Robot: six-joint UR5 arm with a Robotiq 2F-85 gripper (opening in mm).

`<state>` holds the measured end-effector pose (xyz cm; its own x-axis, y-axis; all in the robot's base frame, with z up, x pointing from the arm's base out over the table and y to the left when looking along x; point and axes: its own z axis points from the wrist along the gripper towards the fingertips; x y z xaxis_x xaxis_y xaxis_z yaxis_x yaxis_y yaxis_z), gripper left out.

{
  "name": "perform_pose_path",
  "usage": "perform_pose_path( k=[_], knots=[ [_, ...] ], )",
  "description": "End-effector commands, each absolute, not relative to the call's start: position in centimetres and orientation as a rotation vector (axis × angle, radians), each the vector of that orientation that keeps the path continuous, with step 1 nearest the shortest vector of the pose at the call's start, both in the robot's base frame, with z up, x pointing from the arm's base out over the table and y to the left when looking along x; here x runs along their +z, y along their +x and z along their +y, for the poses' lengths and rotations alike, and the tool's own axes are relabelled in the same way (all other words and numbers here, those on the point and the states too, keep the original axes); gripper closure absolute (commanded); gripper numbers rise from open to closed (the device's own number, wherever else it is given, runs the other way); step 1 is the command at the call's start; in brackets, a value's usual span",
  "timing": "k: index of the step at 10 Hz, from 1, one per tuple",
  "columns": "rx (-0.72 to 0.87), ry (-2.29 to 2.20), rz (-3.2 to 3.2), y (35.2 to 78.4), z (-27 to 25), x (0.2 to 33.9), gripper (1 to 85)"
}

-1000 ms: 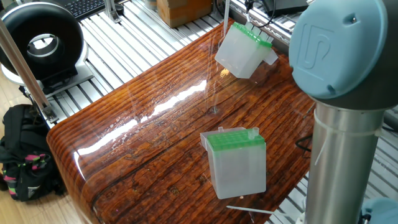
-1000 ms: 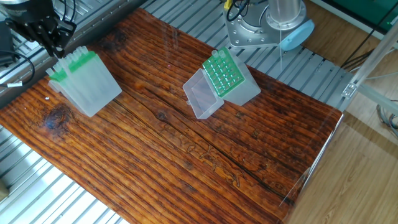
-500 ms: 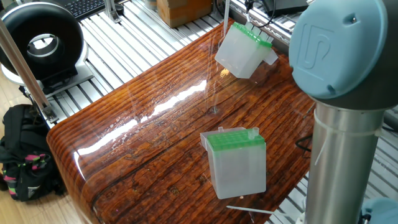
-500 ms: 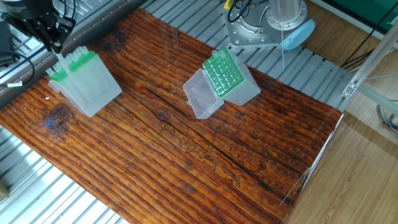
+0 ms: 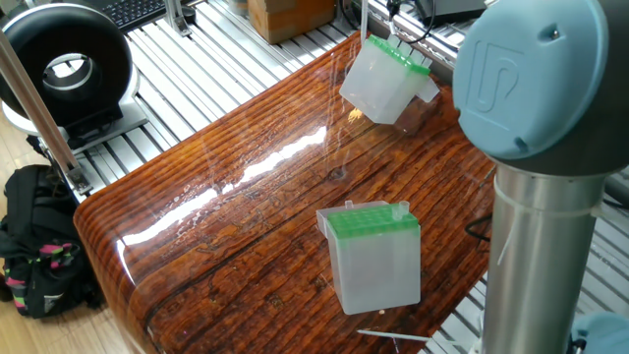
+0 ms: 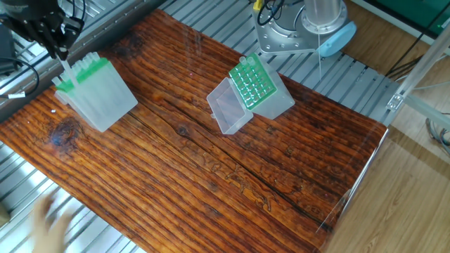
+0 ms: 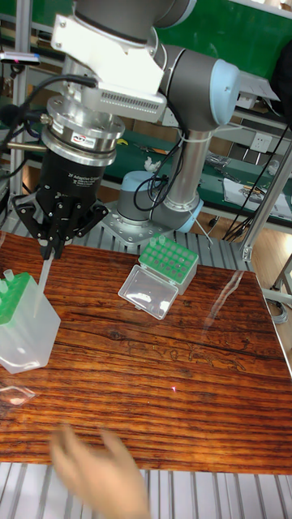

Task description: Transfer all large pipette tips from one holder to another

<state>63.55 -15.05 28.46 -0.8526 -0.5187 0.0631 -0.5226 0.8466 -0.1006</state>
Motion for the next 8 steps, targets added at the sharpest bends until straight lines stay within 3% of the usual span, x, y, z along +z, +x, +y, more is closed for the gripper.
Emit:
perform_pose_path(
  k=[1,8],
  knots=[
    [0.168,0.913,-2.992,63.5,-13.9,28.7,79.7],
    [0.200,0.800,-2.999,61.6,-13.2,29.3,81.0]
  ],
)
